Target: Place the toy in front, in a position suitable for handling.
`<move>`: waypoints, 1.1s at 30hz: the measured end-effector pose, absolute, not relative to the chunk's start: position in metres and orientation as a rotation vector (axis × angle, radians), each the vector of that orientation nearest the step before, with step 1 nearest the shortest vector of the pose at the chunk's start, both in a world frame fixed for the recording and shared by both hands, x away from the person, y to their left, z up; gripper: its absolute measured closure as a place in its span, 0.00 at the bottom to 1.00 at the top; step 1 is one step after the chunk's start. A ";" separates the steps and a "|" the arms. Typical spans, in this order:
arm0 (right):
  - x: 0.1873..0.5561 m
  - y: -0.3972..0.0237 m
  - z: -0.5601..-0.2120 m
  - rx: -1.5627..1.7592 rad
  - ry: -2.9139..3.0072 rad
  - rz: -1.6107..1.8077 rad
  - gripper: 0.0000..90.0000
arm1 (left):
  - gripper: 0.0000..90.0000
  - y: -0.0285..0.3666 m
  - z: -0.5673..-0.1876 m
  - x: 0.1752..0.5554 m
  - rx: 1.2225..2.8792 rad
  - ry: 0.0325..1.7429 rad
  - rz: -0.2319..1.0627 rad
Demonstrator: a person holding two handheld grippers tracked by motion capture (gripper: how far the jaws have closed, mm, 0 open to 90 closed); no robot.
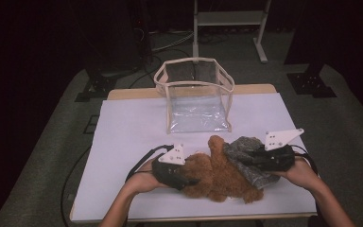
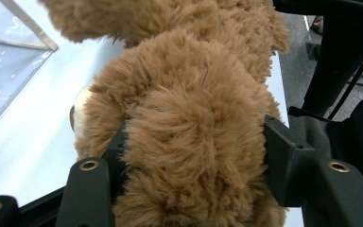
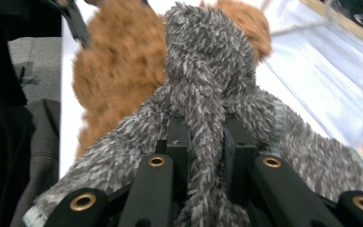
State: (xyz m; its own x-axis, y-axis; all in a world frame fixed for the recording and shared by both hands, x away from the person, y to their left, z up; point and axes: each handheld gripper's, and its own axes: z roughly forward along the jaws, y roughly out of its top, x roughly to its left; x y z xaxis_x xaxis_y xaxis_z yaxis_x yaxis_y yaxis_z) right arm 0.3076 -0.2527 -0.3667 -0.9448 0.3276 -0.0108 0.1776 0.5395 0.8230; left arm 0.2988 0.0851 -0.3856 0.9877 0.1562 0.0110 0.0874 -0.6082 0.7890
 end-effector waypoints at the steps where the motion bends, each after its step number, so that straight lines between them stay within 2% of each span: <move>1: 0.307 -0.250 -0.365 0.420 2.612 1.369 0.84 | 0.44 0.082 -0.385 0.298 2.232 0.163 0.104; 5: 0.304 -0.243 -0.365 0.376 2.622 1.366 0.84 | 0.44 0.078 -0.384 0.298 2.250 0.157 0.122; 11: 0.302 -0.273 -0.370 0.483 2.594 1.393 0.84 | 0.44 0.083 -0.383 0.299 2.242 0.174 0.132; 15: 0.298 -0.275 -0.357 0.469 2.574 1.390 0.84 | 0.44 0.080 -0.380 0.300 2.263 0.170 0.142; 19: 0.294 -0.257 -0.333 0.369 2.565 1.400 0.84 | 0.44 0.077 -0.379 0.302 2.270 0.167 0.135; 24: 0.298 -0.213 -0.315 0.226 2.591 1.379 0.84 | 0.44 0.073 -0.380 0.302 2.267 0.150 0.132; 25: 0.298 -0.213 -0.315 0.226 2.591 1.379 0.84 | 0.44 0.073 -0.380 0.302 2.267 0.150 0.132; 26: 0.303 -0.191 -0.319 0.174 2.634 1.327 0.84 | 0.44 0.073 -0.380 0.301 2.272 0.145 0.140; 28: 0.308 -0.180 -0.327 0.164 2.669 1.288 0.84 | 0.44 0.074 -0.380 0.299 2.276 0.139 0.143; 31: 0.311 -0.176 -0.338 0.173 2.694 1.227 0.84 | 0.44 0.075 -0.381 0.298 2.278 0.134 0.144; 33: 0.313 -0.189 -0.347 0.236 2.694 1.216 0.84 | 0.44 0.077 -0.382 0.297 2.269 0.131 0.142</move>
